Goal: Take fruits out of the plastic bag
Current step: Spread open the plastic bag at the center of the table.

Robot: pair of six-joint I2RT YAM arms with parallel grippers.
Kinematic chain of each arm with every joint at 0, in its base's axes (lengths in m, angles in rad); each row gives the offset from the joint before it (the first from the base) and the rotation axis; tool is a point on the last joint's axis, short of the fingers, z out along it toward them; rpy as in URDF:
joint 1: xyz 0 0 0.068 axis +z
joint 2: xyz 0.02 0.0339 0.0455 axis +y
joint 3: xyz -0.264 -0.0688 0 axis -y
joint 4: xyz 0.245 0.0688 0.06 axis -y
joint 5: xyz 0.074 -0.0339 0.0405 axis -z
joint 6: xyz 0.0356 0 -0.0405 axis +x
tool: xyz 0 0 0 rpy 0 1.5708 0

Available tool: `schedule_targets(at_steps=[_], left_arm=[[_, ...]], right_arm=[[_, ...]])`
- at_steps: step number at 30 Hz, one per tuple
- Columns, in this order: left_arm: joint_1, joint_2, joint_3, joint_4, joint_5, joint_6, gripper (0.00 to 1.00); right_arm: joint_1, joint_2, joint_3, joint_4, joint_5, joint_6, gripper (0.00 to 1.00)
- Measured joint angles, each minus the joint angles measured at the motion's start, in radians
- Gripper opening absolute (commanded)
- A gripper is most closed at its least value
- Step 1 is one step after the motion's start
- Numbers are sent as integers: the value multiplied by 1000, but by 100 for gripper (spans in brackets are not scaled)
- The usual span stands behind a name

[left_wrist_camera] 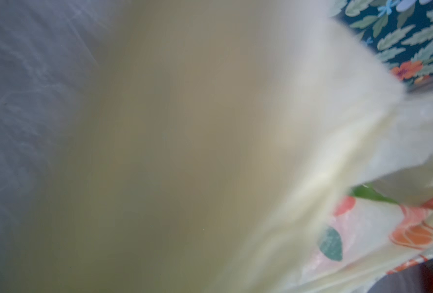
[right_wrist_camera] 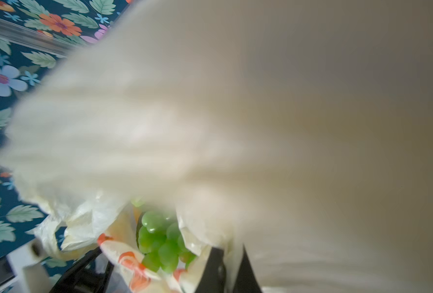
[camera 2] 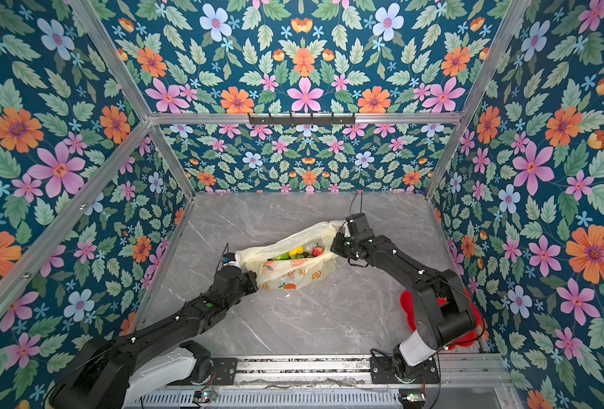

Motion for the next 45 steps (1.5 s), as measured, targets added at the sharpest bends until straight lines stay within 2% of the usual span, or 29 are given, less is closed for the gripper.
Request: schedule_targets(at_steps=[2, 5, 8, 10, 12, 15, 23, 26, 32, 36, 40, 45], left_arm=[[26, -7, -14, 2, 29, -13, 0], [32, 9, 3, 1, 70, -11, 3], [4, 14, 43, -21, 80, 15, 26], [-48, 2, 88, -70, 67, 35, 41], [-117, -25, 147, -144, 8, 56, 54], [-166, -58, 215, -286, -110, 60, 63], [-239, -120, 356, -689, -330, 12, 71], [-256, -128, 435, -752, -378, 44, 73], [-263, -20, 600, -754, -399, 220, 79], [-266, 157, 691, -719, -391, 352, 81], [-268, 282, 740, -719, -418, 456, 84], [-268, 366, 778, -718, -494, 519, 87]], right_arm=[[-24, -11, -60, 77, -75, 30, 0], [-35, -20, -87, 177, -124, 45, 0], [-32, -27, -100, 237, -153, 58, 0], [-26, -37, -99, 241, -153, 54, 0], [-14, -58, -88, 225, -142, 40, 0], [-3, -88, -76, 196, -126, 8, 0], [-4, -115, -38, 91, -51, -58, 0], [-5, -114, -30, 71, -40, -76, 0], [-4, -112, -25, 50, -34, -86, 0], [-3, -114, -24, 43, -34, -95, 0], [-3, -123, -23, 41, -34, -103, 0], [-3, -123, -26, 35, -34, -109, 0]])
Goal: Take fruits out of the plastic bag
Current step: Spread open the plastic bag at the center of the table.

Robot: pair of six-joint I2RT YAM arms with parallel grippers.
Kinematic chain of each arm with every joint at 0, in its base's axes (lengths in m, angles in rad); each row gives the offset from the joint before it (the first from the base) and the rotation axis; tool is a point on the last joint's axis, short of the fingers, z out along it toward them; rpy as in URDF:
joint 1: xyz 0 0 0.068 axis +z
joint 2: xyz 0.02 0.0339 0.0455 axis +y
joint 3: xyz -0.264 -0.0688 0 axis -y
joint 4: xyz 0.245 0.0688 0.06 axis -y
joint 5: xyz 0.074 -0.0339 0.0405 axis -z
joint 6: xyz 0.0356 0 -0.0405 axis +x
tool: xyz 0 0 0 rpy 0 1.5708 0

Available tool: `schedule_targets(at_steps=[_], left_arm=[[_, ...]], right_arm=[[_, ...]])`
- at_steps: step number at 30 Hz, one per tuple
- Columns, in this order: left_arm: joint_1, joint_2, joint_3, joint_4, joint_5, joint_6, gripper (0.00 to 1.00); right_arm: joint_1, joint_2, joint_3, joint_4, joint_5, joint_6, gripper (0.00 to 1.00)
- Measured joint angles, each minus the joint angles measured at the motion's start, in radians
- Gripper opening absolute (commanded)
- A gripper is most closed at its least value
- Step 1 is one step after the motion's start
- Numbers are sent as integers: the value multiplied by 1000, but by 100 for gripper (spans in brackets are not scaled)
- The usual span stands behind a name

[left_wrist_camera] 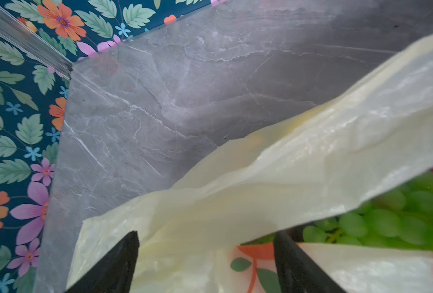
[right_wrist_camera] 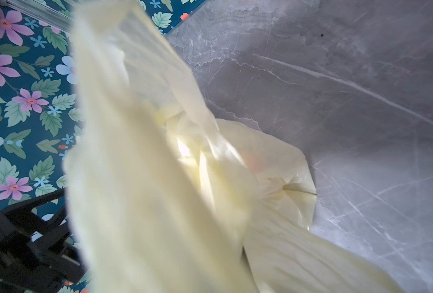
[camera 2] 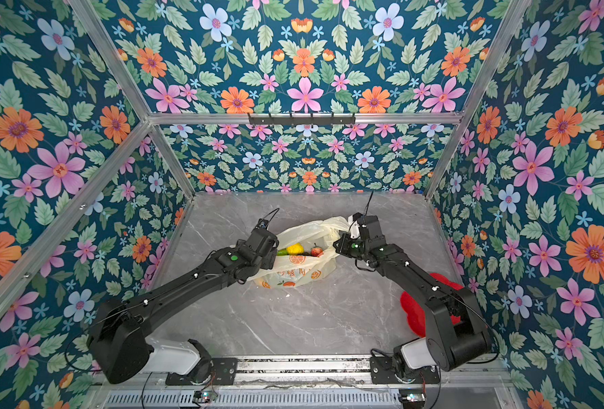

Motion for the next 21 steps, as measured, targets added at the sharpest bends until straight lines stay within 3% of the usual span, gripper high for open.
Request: schedule_targets(at_steps=[7, 13, 16, 21], left_arm=[[11, 101, 26, 6, -32, 42, 87], [46, 100, 24, 21, 31, 45, 86], [76, 95, 19, 42, 76, 45, 77], [178, 96, -19, 88, 164, 13, 53]], right_arm=[[1, 0, 2, -8, 1, -11, 0], [1, -2, 7, -22, 2, -20, 0], [1, -2, 9, -24, 13, -22, 0], [1, -2, 10, -33, 20, -26, 0]])
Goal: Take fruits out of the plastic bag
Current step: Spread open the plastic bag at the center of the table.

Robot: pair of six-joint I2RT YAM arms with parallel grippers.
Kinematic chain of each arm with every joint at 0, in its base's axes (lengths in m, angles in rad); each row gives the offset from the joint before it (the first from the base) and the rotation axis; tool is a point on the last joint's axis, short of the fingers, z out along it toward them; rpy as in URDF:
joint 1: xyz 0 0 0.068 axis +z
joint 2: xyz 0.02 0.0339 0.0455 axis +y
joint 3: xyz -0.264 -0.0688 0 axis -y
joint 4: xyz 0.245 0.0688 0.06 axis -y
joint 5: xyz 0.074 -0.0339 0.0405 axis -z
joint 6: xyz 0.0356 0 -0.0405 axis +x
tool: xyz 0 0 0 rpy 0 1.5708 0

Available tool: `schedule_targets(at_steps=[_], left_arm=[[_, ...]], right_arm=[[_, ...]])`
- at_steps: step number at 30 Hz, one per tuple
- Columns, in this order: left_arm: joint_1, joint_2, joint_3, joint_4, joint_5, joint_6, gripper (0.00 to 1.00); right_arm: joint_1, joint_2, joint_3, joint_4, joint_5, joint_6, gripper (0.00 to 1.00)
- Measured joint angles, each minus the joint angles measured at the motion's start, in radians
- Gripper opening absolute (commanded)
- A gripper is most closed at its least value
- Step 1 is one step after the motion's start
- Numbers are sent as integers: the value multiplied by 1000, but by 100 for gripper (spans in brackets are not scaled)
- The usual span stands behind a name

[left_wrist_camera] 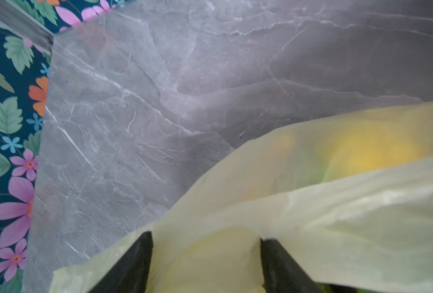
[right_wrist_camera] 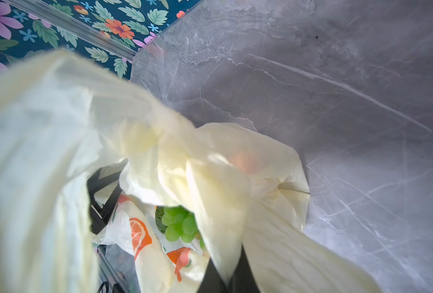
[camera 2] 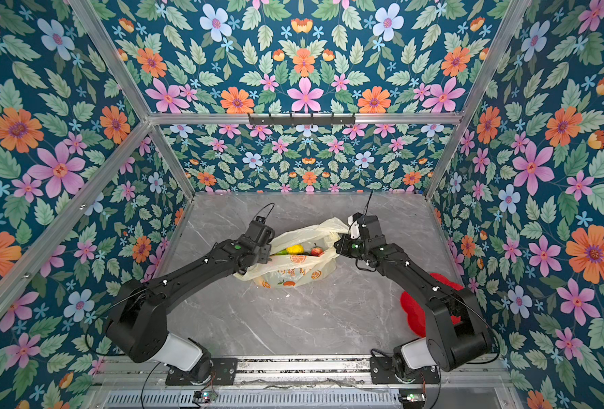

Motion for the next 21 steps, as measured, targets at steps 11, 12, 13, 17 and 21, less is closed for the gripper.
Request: schedule_targets(at_steps=[11, 12, 13, 17, 21], left_arm=[[186, -13, -87, 207, 236, -124, 3], [212, -1, -89, 225, 259, -138, 1], [233, 9, -89, 240, 276, -156, 0], [315, 33, -87, 299, 337, -220, 0], [339, 73, -29, 330, 380, -259, 0]], right_arm=[[-2, 64, 35, -7, -6, -21, 0], [-2, 75, 40, -6, -12, -22, 0], [-2, 86, 45, -5, -19, -23, 0], [-2, 132, 74, -11, -47, -31, 0], [0, 179, 121, -22, -56, -45, 0]])
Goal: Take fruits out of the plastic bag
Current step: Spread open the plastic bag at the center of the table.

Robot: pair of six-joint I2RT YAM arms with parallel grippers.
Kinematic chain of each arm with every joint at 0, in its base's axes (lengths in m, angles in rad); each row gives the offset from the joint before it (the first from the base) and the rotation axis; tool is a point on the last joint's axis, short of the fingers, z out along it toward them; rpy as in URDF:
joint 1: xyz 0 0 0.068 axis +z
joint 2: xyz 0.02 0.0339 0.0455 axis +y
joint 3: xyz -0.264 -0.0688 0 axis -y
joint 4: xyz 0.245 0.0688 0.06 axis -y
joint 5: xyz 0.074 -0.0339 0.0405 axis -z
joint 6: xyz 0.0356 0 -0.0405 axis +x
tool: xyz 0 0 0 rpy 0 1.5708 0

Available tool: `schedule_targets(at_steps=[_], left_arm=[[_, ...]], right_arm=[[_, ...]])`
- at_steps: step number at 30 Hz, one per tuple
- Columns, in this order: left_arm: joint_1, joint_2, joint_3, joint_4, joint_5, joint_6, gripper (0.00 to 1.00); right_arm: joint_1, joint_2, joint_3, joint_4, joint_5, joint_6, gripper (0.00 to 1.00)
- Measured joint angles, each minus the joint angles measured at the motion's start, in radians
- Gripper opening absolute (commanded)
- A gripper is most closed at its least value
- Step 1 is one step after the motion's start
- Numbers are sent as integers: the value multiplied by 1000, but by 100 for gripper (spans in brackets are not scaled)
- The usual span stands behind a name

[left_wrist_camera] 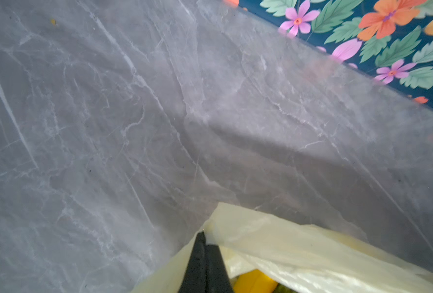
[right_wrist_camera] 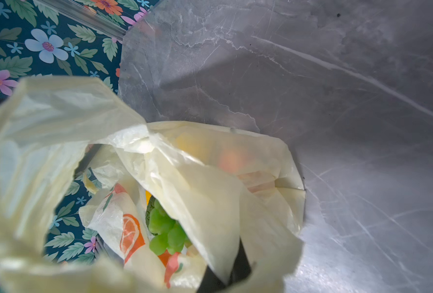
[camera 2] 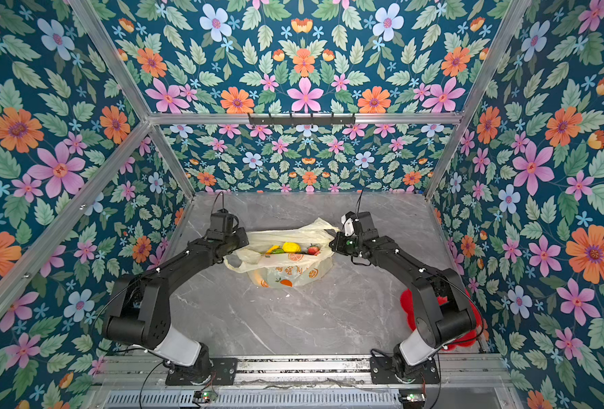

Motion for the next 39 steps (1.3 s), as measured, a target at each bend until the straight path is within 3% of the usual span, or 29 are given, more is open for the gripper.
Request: schedule_targets(at_steps=[8, 15, 20, 24, 28, 35, 39], left_arm=[[0, 127, 138, -32, 11, -18, 1], [-76, 23, 139, -97, -55, 5, 57], [-151, -75, 121, -186, -152, -15, 77], [-203, -180, 50, -252, -249, -84, 82], [-229, -225, -34, -261, -256, -154, 89], [-256, -145, -67, -247, -232, -219, 95], [-255, -96, -69, -234, -222, -235, 92]], right_arm=[[14, 89, 90, -56, -27, -26, 0], [32, 71, 78, -84, -26, -39, 0], [58, 24, 54, -87, -6, -45, 0], [63, -15, 24, -68, 13, -32, 0], [84, -44, 2, -68, 37, -30, 0], [107, -66, -27, -63, 56, -34, 0], [111, -80, -41, -58, 60, -37, 0]])
